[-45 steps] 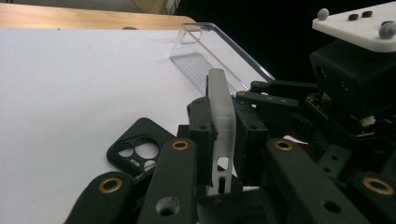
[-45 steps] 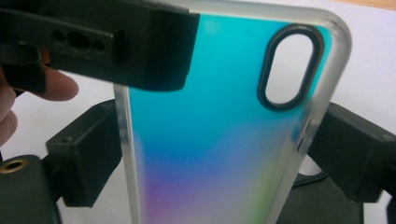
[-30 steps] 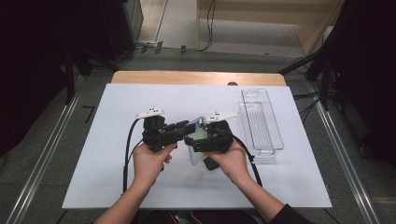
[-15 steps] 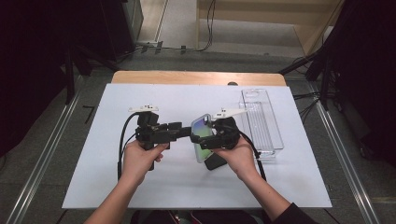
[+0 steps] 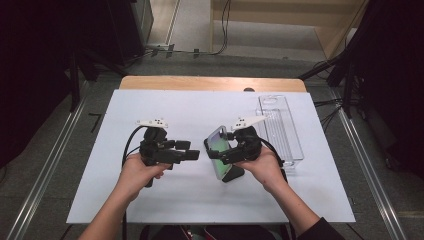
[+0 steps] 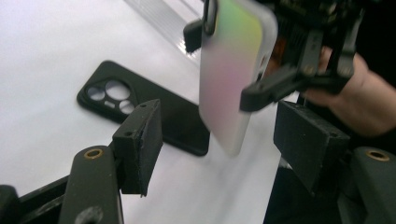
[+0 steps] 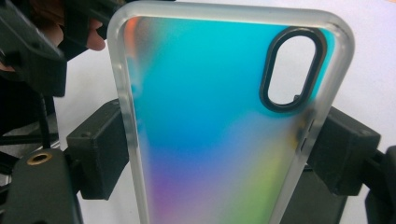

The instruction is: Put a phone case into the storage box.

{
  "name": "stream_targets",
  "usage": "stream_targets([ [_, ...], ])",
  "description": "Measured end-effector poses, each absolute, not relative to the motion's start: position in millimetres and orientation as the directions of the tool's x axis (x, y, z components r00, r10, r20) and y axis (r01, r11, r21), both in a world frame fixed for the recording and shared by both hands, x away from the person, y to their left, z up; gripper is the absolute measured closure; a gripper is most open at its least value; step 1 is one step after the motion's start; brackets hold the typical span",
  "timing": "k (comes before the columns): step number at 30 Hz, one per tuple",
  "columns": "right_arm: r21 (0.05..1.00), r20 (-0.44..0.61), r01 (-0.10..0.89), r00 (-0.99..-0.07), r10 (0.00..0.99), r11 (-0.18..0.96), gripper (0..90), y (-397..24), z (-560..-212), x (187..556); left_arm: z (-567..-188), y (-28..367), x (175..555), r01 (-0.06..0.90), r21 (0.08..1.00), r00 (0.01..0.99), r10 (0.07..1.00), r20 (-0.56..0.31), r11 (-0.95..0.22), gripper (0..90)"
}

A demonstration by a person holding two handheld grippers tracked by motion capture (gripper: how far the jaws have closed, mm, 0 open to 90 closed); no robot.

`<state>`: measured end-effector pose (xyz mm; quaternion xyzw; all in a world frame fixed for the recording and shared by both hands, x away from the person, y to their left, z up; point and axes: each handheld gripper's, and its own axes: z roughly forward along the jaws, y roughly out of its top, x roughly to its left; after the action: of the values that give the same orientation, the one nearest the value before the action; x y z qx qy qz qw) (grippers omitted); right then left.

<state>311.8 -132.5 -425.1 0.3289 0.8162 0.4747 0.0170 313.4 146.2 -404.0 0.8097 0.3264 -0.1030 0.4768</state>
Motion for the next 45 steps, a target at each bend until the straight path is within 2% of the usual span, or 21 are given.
stream_targets([
  [6,0.784,0.294,0.518,-0.796,0.529,0.343,14.7,-139,-421,313,-413,151,309,0.577,0.715,0.807,0.406,-0.428,-0.394,31.0],
  [15,0.776,0.281,0.498,-0.822,0.495,0.387,14.7,-149,-414,315,-429,161,304,0.557,0.702,0.823,0.406,-0.397,-0.444,30.4],
  [21,0.777,0.278,0.493,-0.826,0.490,0.392,14.7,-155,-410,316,-439,170,297,0.506,0.718,0.853,0.399,-0.336,-0.477,30.4],
  [27,0.773,0.287,0.501,-0.823,0.490,0.389,14.7,-159,-407,317,-450,179,292,0.514,0.688,0.851,0.405,-0.334,-0.512,30.4],
  [36,0.772,0.275,0.495,-0.826,0.492,0.400,14.7,-166,-401,318,-455,198,284,0.536,0.686,0.833,0.439,-0.337,-0.492,30.5],
  [45,0.783,0.272,0.506,-0.801,0.534,0.361,14.7,-186,-387,321,-456,207,278,0.560,0.682,0.814,0.466,-0.347,-0.470,30.5],
])
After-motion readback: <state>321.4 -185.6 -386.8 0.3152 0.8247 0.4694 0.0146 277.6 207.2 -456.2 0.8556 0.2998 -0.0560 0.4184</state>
